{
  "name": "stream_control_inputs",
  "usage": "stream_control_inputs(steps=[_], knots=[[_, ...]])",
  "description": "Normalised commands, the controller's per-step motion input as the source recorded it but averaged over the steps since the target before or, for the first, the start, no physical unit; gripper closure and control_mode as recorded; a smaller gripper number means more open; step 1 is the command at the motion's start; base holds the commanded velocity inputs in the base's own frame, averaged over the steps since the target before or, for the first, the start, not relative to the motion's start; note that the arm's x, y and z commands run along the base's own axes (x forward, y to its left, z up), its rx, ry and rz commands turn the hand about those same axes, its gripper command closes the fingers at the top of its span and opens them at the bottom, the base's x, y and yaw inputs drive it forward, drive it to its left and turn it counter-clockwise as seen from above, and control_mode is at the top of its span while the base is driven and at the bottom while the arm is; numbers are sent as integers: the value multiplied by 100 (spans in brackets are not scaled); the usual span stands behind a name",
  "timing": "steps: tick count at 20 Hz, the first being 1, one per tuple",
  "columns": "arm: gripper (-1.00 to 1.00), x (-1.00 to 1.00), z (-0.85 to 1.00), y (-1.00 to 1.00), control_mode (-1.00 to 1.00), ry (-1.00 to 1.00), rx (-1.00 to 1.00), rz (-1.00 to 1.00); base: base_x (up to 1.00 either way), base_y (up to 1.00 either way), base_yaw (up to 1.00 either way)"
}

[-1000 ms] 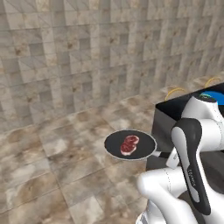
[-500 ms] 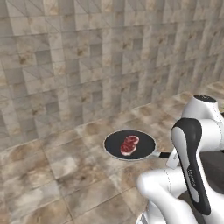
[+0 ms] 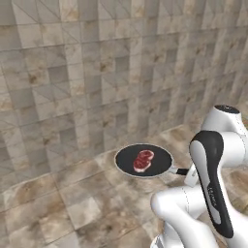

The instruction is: Pick up the pan with the steak in it and place it on the dining table. Then place the steak on the plate.

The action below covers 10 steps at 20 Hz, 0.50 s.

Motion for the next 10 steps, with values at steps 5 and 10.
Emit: stream_control_inputs(steps=[5, 10], knots=[[100, 0, 0, 0, 100, 0, 0, 0, 100, 51, -1], [100, 0, 0, 0, 100, 0, 0, 0, 100, 55, -5]])
